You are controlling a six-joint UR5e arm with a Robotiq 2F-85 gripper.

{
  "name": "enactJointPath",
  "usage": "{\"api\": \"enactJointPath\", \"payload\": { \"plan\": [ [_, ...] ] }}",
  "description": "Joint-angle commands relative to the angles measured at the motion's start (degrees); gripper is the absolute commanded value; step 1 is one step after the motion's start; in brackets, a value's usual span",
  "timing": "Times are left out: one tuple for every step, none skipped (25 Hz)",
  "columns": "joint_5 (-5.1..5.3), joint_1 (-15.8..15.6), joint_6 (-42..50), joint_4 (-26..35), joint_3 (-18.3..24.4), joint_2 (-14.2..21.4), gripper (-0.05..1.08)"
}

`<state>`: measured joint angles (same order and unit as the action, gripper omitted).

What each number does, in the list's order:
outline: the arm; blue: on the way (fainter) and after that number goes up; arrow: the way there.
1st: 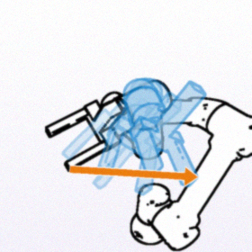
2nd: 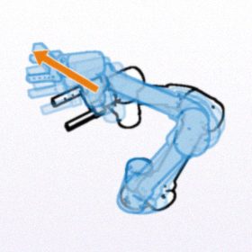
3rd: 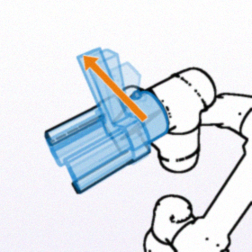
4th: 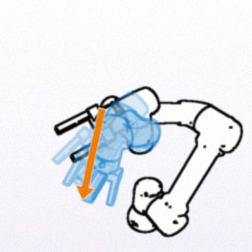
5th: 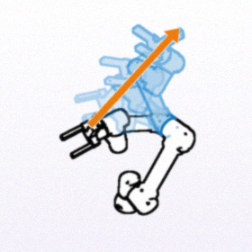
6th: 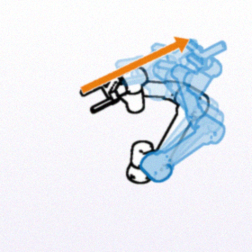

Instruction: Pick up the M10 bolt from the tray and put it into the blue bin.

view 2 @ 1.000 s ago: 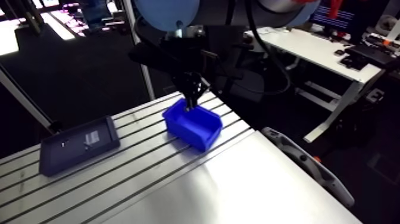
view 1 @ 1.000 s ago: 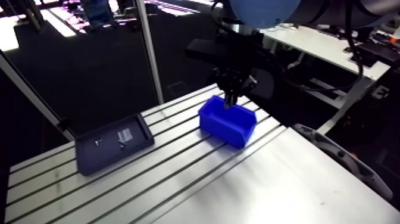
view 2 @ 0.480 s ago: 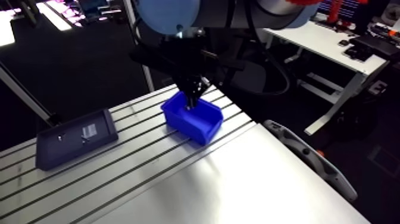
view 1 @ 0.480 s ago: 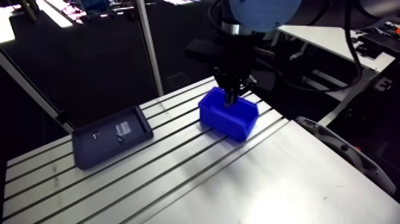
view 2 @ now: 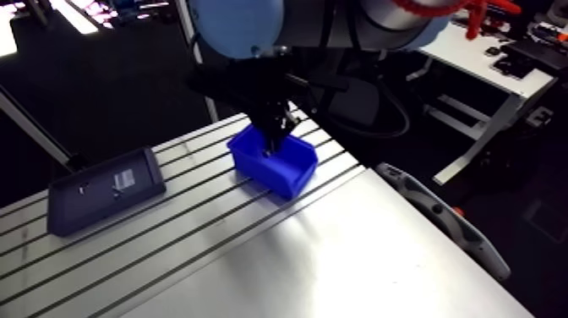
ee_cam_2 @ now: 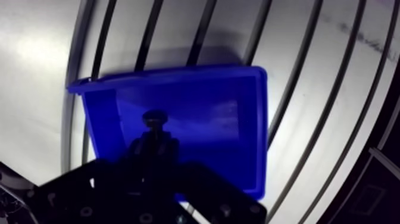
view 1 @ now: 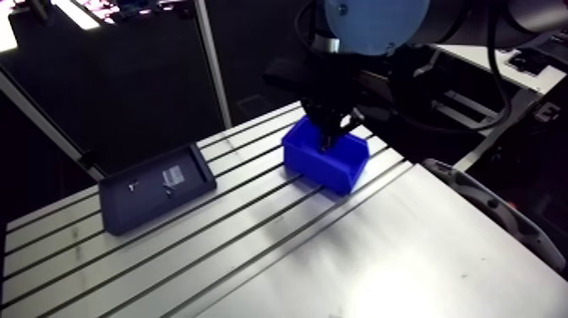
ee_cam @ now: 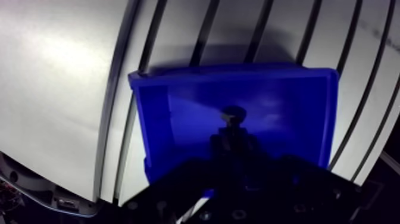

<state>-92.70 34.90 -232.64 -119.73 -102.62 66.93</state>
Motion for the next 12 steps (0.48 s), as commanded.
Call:
{"api": "enactJointPath", "payload": {
  "plan": [
    [0.02, 0.00, 0.09, -0.20, -0.25, -0.89, 1.01],
    [0.02, 0.00, 0.09, -0.20, -0.34, -1.15, 1.01],
    [0.02, -0.09, 0.09, -0.20, -0.25, -1.33, 1.01],
    [0.02, 0.00, 0.09, -0.20, -0.25, -1.50, 1.01],
    [0.02, 0.00, 0.18, -0.20, -0.25, -1.59, 1.01],
    [0.02, 0.00, 0.09, -0.29, -0.25, -1.68, 1.01],
    [0.02, 0.00, 0.09, -0.82, -0.25, -2.03, 1.01],
    [0.02, -0.09, 0.01, -1.70, -0.25, -2.47, 1.01],
    [0.02, -0.09, 0.01, -2.31, -0.34, -2.64, 1.01],
    [-0.07, -0.09, 0.01, -2.75, -0.34, -2.82, 1.01],
    [-0.07, -0.09, 0.01, -2.84, -0.43, -2.91, 1.01],
    [-0.07, -0.09, 0.01, -2.84, -0.43, -2.91, 1.01]
  ]
}}
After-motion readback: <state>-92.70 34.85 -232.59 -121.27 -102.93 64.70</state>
